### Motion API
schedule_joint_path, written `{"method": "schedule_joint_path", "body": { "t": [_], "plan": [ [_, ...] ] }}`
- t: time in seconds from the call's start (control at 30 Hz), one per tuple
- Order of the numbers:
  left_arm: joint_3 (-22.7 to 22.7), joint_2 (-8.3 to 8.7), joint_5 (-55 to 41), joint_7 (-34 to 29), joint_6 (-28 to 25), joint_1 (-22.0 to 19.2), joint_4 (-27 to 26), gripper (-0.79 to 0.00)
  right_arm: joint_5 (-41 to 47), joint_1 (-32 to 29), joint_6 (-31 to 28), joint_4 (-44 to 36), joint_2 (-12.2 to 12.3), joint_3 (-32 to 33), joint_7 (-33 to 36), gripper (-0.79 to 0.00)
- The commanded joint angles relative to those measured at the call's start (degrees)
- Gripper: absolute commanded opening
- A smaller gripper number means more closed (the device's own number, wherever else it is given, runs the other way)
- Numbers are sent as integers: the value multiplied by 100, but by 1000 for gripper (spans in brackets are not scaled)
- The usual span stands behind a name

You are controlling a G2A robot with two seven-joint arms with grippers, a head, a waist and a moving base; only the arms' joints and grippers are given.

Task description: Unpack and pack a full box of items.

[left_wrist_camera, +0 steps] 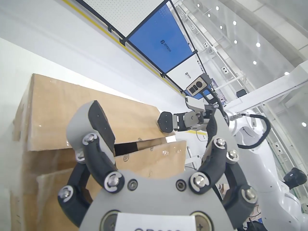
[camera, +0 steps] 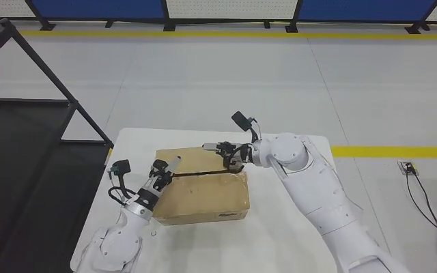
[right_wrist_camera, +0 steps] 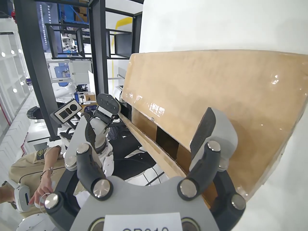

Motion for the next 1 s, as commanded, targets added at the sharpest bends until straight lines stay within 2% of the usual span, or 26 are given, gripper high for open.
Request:
{"method": "schedule_joint_path", "body": {
  "t": [0.0, 0.23, 0.57, 0.8, 0.97],
  "plan": [
    [67, -10, 139, 76, 4, -69, 84, 0, 26, -88, 72, -160, 11, 18, -39, 0],
    [245, -47, 388, 222, 32, -236, 291, 0, 189, -337, 141, -584, 81, 134, 242, 0],
    [380, -82, 658, 318, 77, -350, 447, 0, 673, -629, -48, -931, 154, 405, 217, 0],
    [389, -104, 642, 362, 82, -361, 452, 0, 709, -688, -84, -588, 195, 435, 225, 0],
    [106, -110, 119, 521, 52, -231, 108, 0, 888, -640, -273, -146, 205, 476, 253, 0]
  ]
}}
